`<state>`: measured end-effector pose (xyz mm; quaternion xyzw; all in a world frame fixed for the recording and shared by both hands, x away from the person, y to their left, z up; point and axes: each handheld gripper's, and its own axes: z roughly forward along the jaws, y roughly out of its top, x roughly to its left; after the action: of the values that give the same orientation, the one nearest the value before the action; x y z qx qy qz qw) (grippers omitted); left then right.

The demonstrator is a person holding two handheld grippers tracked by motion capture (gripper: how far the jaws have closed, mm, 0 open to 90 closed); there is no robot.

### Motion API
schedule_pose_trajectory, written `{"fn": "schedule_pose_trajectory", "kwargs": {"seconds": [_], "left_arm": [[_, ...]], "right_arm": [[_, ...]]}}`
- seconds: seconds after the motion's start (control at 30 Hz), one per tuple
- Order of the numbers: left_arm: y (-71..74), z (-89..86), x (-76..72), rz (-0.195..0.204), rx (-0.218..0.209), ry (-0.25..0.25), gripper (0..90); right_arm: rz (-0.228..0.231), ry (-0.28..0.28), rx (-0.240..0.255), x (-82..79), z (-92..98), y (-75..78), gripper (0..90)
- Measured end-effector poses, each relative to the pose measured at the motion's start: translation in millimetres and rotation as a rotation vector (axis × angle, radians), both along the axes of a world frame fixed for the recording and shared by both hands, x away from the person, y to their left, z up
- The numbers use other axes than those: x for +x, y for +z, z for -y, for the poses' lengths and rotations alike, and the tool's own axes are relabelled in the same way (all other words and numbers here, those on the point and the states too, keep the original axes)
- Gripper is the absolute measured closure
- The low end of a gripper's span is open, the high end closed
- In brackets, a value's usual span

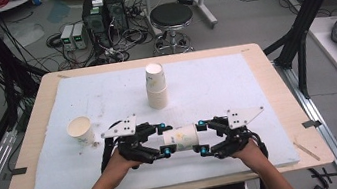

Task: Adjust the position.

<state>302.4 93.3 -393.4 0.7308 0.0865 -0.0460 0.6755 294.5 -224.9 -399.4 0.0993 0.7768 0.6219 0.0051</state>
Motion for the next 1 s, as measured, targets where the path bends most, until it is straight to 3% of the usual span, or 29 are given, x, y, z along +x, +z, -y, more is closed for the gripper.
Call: {"fn": "schedule_pose_trajectory", "kwargs": {"seconds": [0.07,0.13,0.3,0.47,0.67,0.83,1.0], "left_arm": [[1.1,1.4,0.0,-0.042,0.038,0.021,24.1],[2.3,1.1,0.9,-0.049,0.085,0.035,14.4],[6.8,-1.1,1.6,-0.033,0.132,0.042,14.4],[10.4,0.2,2.6,-0.003,0.202,0.047,14.4],[12.9,4.4,3.9,0.024,0.282,0.044,14.6],[14.0,6.8,5.2,0.037,0.31,0.066,14.8],[12.5,8.7,5.9,0.038,0.345,0.066,15.5]], "right_arm": [[0.001,-0.005,-0.024,0.5,0.5,1.3,35.0],[-0.017,-0.003,-0.036,1.7,1.8,3.3,35.0],[-0.006,-0.018,-0.141,4.4,-1.2,8.5,35.0],[-0.01,-0.016,-0.191,7.4,-4.6,10.7,35.0],[0.011,-0.014,-0.298,8.8,-11.4,17.2,34.9],[0.045,-0.007,-0.4,9.7,-19.8,26.4,34.7],[0.062,-0.002,-0.461,11.1,-27.2,34.7,34.5]]}}
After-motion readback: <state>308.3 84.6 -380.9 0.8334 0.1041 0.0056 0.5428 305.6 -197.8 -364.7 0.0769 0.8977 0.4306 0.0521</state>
